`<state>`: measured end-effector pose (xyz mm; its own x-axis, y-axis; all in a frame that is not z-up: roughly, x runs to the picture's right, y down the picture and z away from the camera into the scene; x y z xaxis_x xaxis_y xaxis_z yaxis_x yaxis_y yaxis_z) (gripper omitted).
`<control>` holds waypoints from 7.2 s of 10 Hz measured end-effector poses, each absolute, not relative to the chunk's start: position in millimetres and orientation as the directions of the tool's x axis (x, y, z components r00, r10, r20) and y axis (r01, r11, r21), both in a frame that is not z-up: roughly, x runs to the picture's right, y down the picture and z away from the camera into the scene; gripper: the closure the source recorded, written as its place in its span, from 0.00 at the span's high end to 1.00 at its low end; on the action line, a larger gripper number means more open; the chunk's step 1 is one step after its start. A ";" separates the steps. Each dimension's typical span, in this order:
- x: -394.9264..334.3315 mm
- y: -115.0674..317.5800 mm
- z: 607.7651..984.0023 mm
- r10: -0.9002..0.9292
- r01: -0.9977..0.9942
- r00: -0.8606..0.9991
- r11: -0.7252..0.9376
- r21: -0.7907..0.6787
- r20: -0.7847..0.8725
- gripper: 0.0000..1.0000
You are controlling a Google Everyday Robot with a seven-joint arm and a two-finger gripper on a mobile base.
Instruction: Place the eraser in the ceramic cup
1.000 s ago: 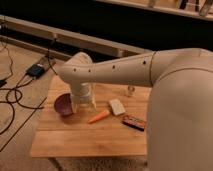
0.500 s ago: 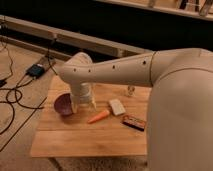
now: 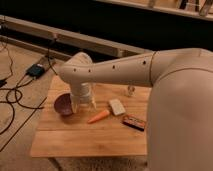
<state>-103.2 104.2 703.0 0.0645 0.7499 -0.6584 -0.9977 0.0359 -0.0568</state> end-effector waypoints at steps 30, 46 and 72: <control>102.4 90.3 845.8 0.720 -0.947 0.314 0.189 -0.261 -0.619 0.65; 103.1 90.4 845.7 0.721 -0.947 0.313 0.188 -0.260 -0.619 0.65; 112.8 138.2 816.5 0.544 -0.800 0.600 0.430 -0.419 -0.586 0.65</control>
<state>112.8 138.2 816.5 0.5999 0.5443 -0.5865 -0.7997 0.4302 -0.4188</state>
